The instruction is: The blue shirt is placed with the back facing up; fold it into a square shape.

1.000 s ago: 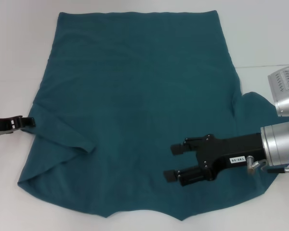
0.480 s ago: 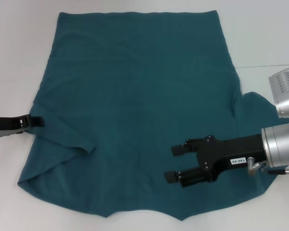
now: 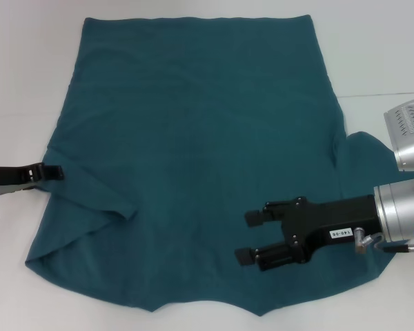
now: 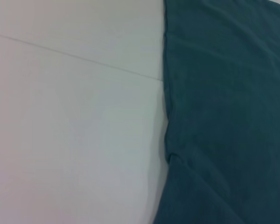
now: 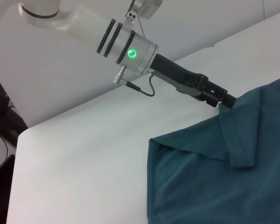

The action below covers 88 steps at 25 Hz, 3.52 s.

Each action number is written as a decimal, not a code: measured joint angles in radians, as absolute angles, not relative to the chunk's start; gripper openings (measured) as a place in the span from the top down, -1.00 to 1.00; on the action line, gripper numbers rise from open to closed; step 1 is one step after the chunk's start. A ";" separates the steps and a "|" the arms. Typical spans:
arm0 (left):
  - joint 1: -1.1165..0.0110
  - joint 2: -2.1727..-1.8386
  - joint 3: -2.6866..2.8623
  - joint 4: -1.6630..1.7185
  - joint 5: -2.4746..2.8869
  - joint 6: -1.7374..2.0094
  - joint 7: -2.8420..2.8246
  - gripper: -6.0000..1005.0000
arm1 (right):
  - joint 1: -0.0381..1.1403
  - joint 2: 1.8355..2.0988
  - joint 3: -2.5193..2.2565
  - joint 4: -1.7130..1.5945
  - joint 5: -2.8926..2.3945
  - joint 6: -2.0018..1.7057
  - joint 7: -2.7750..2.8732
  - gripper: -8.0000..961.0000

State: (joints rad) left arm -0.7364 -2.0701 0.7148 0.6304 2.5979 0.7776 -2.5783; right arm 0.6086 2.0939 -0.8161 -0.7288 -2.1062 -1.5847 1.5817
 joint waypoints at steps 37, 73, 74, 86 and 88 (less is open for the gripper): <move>-0.764 -2.083 0.733 0.551 2.598 0.647 -2.528 -0.38 | 0.615 2.094 -0.816 -0.712 -2.106 -1.581 1.571 -0.90; -0.743 -2.145 0.733 0.755 2.570 0.789 -2.472 0.89 | 0.615 2.093 -0.808 -0.712 -2.106 -1.577 1.571 -0.90; -0.744 -2.148 0.733 0.759 2.567 0.792 -2.471 0.89 | 0.615 2.093 -0.808 -0.712 -2.106 -1.577 1.571 -0.90; -0.770 -2.161 0.735 0.746 2.467 0.774 -2.464 0.77 | 0.614 2.094 -0.808 -0.712 -2.106 -1.577 1.568 -0.90; -0.770 -2.161 0.735 0.744 2.439 0.760 -2.463 0.68 | 0.614 2.094 -0.808 -0.707 -2.106 -1.577 1.564 -0.90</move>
State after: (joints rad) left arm -0.7696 -2.1612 0.7348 0.7443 2.4390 0.7601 -2.4631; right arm 0.6136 2.0938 -0.8079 -0.7066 -2.1061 -1.5768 1.5639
